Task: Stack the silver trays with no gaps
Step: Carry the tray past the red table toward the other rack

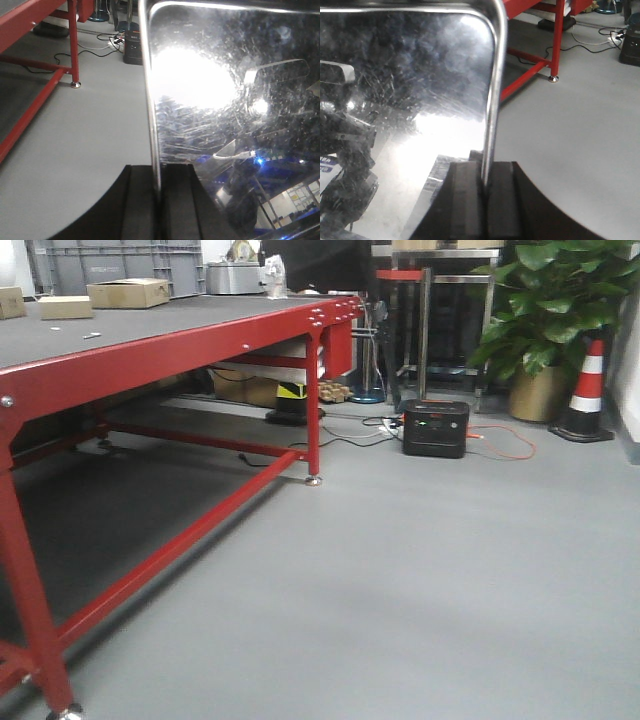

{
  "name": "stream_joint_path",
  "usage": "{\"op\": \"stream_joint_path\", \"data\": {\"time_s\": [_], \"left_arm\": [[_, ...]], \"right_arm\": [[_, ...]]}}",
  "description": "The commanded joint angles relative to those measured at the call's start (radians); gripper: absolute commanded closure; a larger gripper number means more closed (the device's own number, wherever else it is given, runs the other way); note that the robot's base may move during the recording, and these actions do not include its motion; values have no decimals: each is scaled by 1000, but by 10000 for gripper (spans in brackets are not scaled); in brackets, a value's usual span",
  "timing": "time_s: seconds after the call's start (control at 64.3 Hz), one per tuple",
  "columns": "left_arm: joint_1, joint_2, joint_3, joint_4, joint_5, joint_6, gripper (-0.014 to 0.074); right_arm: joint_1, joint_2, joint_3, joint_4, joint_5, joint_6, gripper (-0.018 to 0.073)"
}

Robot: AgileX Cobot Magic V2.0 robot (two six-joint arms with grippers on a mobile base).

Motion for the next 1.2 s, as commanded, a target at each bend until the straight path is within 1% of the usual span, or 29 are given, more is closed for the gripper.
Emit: {"op": "stream_joint_path", "data": {"time_s": [0.0, 1.181], "left_arm": [[-3, -13, -10, -3, -42, 6, 616], [-3, -13, -10, -3, -42, 6, 616]], "right_arm": [[2, -14, -5, -10, -43, -14, 638], [2, -14, -5, -10, -41, -14, 638]]}}
